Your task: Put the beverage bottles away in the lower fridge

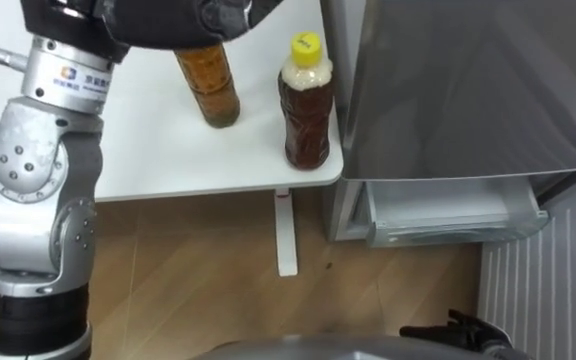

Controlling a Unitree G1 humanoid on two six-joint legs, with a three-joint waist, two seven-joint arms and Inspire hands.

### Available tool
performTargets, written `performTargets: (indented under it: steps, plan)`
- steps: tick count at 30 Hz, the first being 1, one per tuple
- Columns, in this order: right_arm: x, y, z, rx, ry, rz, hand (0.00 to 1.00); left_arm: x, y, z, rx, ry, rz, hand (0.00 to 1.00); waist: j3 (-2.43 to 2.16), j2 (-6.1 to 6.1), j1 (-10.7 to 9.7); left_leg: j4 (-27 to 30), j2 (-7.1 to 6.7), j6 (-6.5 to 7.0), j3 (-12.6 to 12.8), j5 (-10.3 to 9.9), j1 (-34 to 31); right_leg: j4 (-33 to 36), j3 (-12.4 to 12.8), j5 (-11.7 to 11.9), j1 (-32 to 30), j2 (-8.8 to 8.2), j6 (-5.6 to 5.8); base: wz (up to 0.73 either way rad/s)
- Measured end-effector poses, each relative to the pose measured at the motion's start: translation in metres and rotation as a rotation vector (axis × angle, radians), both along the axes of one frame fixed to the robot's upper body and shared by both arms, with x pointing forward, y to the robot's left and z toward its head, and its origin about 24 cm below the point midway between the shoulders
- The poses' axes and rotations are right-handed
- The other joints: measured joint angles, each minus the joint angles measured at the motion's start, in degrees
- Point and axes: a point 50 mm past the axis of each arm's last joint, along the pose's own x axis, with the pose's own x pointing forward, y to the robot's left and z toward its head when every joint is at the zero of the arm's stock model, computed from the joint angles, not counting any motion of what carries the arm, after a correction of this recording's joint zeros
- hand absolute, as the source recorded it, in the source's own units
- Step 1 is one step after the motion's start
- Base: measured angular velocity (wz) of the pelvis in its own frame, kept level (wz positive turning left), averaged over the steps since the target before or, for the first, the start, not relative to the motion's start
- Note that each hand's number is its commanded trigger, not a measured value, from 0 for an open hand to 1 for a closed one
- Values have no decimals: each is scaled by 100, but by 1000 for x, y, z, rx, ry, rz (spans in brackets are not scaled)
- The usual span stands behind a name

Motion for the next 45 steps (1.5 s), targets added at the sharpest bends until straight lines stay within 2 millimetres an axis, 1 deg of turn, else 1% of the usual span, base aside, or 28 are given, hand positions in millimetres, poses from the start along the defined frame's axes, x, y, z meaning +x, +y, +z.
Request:
performTargets:
  steps: [4, 9, 12, 19, 22, 23, 25, 26, 29, 32, 42, 43, 45]
  plan:
    - [0, 0, 0, 1, 2, -3, 0, -1, -2, -1, 16, 0, -36, 0, 8, 28, -13, -11, 17, 0, 36, 0, 5, 3, 7, 3, 7, 7, -5, -5]
    - [-3, 0, -1, 8, 10, -36, 0, -1, -14, -4, 2, 20, -126, 0, 33, -9, -20, -91, 16, -5, 53, 3, 73, 1, 29, 4, 7, 14, -7, -2]
    - [-3, 0, -1, 3, 13, -41, 0, -1, -21, -7, 6, 43, -163, 0, 41, -22, -23, -136, 13, -5, 87, 20, 99, -2, 119, 4, 20, 20, -6, -7]
    - [-3, 0, -1, 6, 12, -42, 0, -2, -28, -11, -7, 78, -229, 0, 63, -59, -26, -138, 11, -7, 86, 21, 98, -11, 148, 4, -20, 22, -6, -1]
    - [-2, 1, -1, 10, 16, -42, 0, -2, -30, -12, 0, 81, -247, 0, 51, -48, -25, -138, 13, -7, 89, 21, 94, -11, 148, 4, -38, 23, -6, -1]
    - [-1, 1, -1, 13, 20, -38, 0, -2, -31, -12, 2, 88, -252, 0, 58, -59, -27, -138, 16, -7, 97, 21, 91, -10, 141, 4, -47, 23, -7, -4]
    - [0, 1, -1, 18, 22, -36, 0, -2, -33, -14, 11, 106, -266, 0, 53, -56, -33, -136, 24, -7, 106, 21, 81, -4, 142, 4, -62, 25, -7, -3]
    - [0, 1, -1, 18, 23, -36, 0, -2, -34, -16, 16, 117, -277, 0, 39, -51, -31, -133, 58, -7, 115, 21, 55, -1, 144, 5, -92, 25, -8, 0]
    - [0, 1, -1, 20, 25, -37, 0, -2, -36, -18, 25, 132, -297, 0, 16, -31, -33, -115, 65, -11, 135, 24, -1, -1, 147, 17, -144, 32, -27, -4]
    - [1, 1, -1, 23, 27, -36, 0, -2, -37, -20, 35, 151, -312, 0, 6, -35, -29, -117, 67, -17, 141, 29, -22, 8, 147, 19, -173, 35, -32, 0]
    - [4, 0, 1, 24, 29, -2, 0, -3, -43, -28, 63, 209, -361, 0, 14, -51, 1, -122, 72, -19, 146, 31, -14, 9, 145, 20, -169, 36, -32, 0]
    - [4, 0, 1, 23, 31, 2, 0, -2, -42, -30, 71, 219, -358, 0, 21, -62, -1, -124, 72, -20, 154, 32, -12, 9, 144, 20, -166, 36, -33, 0]
    - [4, 0, 1, 22, 33, 9, 0, 0, -42, -36, 77, 247, -353, 0, 11, -46, 3, -124, 70, -20, 157, 32, -8, 6, 144, 21, -157, 36, -34, 0]
